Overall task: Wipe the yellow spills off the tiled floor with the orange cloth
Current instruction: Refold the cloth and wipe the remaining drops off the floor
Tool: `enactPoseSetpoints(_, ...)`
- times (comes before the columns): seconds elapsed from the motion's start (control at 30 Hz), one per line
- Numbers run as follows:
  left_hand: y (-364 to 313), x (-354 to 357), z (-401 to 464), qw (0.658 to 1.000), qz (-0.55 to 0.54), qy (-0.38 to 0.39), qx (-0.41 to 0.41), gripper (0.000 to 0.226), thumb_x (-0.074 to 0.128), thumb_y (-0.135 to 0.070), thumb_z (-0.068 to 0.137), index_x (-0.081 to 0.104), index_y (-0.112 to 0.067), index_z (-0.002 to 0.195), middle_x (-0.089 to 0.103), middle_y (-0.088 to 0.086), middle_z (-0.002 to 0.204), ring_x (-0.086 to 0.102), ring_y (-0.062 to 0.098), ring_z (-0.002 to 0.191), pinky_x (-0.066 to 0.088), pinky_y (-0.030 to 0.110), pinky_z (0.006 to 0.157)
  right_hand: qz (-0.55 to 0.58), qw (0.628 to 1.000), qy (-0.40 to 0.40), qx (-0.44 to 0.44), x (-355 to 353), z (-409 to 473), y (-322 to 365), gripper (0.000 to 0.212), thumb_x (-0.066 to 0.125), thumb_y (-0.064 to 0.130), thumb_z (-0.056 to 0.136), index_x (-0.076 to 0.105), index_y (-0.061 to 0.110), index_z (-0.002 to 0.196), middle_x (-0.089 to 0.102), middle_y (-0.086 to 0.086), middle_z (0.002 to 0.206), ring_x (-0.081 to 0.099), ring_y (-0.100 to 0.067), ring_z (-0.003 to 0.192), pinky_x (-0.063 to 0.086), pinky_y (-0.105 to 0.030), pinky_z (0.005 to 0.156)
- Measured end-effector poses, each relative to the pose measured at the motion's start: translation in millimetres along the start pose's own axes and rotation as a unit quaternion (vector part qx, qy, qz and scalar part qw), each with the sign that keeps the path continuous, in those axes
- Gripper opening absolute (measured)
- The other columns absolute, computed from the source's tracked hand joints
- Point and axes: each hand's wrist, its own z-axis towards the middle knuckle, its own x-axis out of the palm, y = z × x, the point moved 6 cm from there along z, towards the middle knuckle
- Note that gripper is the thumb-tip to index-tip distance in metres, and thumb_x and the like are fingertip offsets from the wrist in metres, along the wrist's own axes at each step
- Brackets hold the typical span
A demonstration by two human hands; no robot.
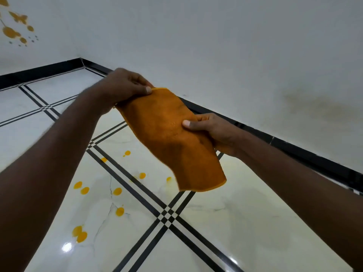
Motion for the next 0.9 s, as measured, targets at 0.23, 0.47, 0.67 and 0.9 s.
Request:
enactPoseSetpoints(0.23,120,95,-21,0.935,-0.247,0.068,-0.247,0.057,0.056,-0.050,0.094,0.059,-0.003,0.125,0.065,0.022,0.124,0.068,0.031,0.102,0.055,0.042,0.092,0.026,0.995,-0.097,-0.008,0,0,8,0.043,0.064,0.032,0.099,0.059,0.013,0.136,0.068,-0.010,0.127,0.067,-0.031,0.113,0.059,-0.044,0.087)
enactPoseSetpoints(0.47,107,148,-55,0.843,-0.388,0.242,-0.282,0.101,0.014,-0.085,0.080,0.037,-0.013,0.147,0.055,0.019,0.141,0.052,0.039,0.130,0.035,0.059,0.110,0.196,0.973,-0.120,0.033,4,-3,0,0.047,0.057,0.017,0.103,0.044,0.010,0.148,0.061,-0.015,0.136,0.066,-0.031,0.114,0.064,-0.037,0.070)
enactPoseSetpoints(0.67,85,137,-51,0.839,-0.441,0.230,-0.222,0.103,0.022,-0.085,0.081,0.045,-0.007,0.143,0.065,0.018,0.128,0.062,0.035,0.118,0.040,0.057,0.107,0.308,0.946,-0.099,0.039,12,0,-4,0.046,0.052,0.008,0.104,0.042,0.007,0.148,0.064,-0.018,0.127,0.069,-0.029,0.101,0.065,-0.037,0.065)
enactPoseSetpoints(0.9,79,101,-39,0.889,-0.424,0.015,-0.173,0.060,0.072,-0.021,0.086,0.047,-0.007,0.139,0.058,0.015,0.131,0.059,0.030,0.117,0.055,0.046,0.093,0.205,0.964,-0.154,0.073,3,8,-16,0.046,0.056,0.010,0.103,0.043,0.007,0.147,0.064,-0.016,0.127,0.068,-0.028,0.102,0.061,-0.037,0.065)
